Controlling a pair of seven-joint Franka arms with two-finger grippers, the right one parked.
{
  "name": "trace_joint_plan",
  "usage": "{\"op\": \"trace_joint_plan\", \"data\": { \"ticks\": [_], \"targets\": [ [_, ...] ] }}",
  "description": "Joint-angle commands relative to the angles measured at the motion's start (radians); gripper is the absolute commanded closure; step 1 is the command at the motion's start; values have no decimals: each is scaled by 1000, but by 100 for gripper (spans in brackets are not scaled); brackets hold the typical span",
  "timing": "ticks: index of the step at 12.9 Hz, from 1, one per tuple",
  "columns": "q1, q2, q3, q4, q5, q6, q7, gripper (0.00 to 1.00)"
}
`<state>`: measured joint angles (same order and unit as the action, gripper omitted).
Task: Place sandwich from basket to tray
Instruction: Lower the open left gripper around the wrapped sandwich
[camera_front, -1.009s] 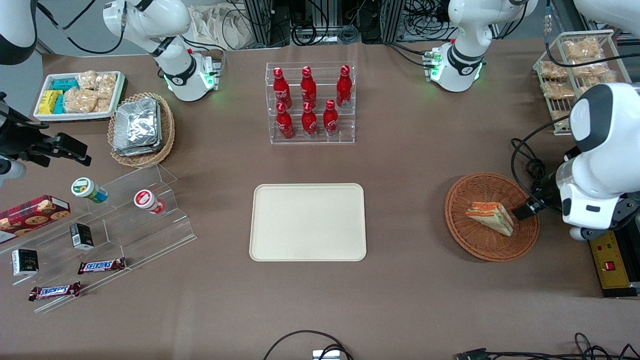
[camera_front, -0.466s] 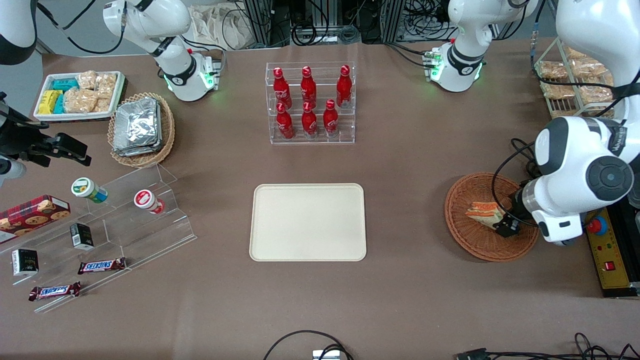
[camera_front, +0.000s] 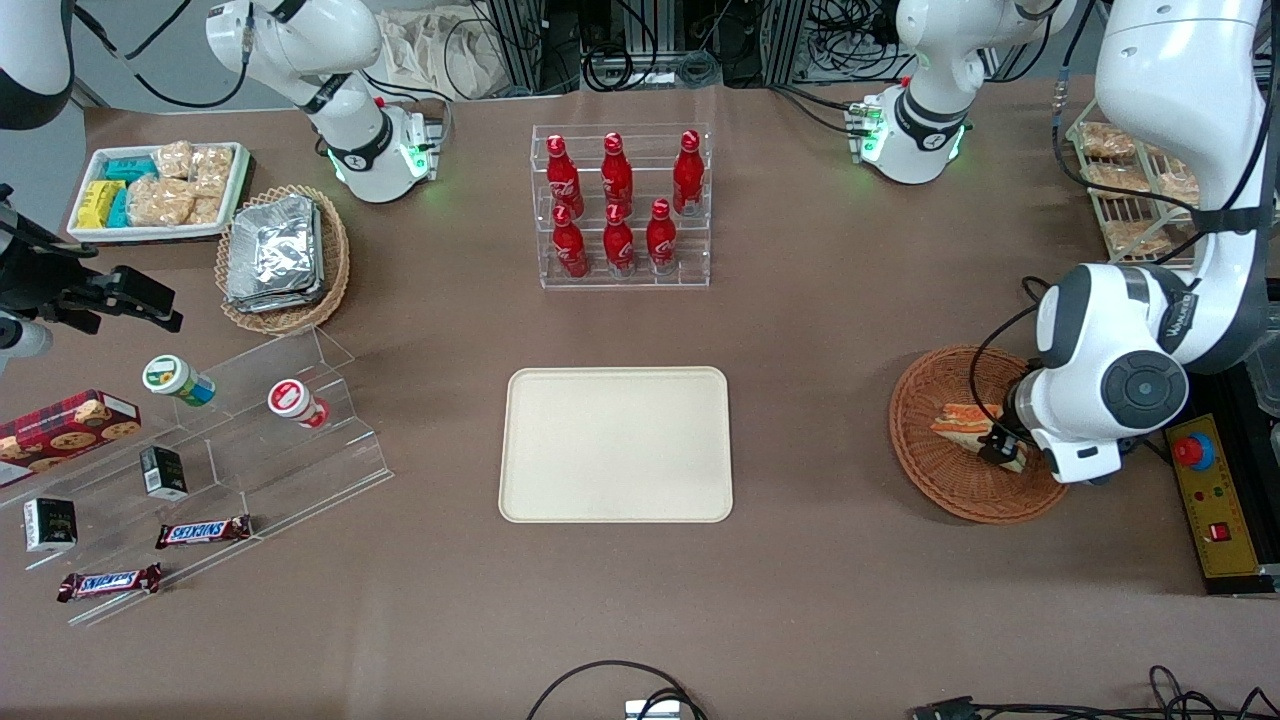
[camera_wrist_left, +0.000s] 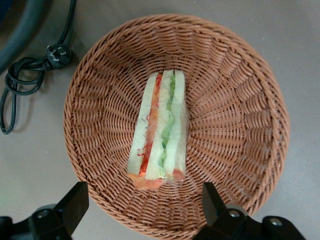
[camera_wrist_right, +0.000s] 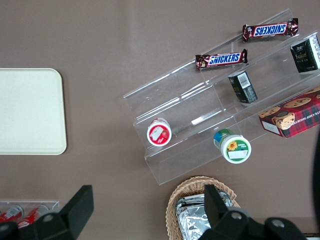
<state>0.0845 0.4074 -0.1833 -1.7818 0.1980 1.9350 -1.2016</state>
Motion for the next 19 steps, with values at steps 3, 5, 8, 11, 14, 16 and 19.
{"op": "trace_joint_plan", "data": {
  "ticks": [3, 5, 8, 11, 14, 16, 19],
  "targets": [
    [3, -18, 2, -80, 26, 61, -26, 2],
    [3, -22, 2, -106, 26, 84, -26, 4],
    [6, -27, 2, -123, 26, 108, -27, 5],
    [27, -73, 2, -220, 26, 217, -27, 5],
    [49, -96, 2, -278, 26, 280, -26, 5],
    [63, -104, 2, -318, 23, 332, -27, 5],
    [96, -99, 1, -344, 20, 372, -24, 5]
  ]
}}
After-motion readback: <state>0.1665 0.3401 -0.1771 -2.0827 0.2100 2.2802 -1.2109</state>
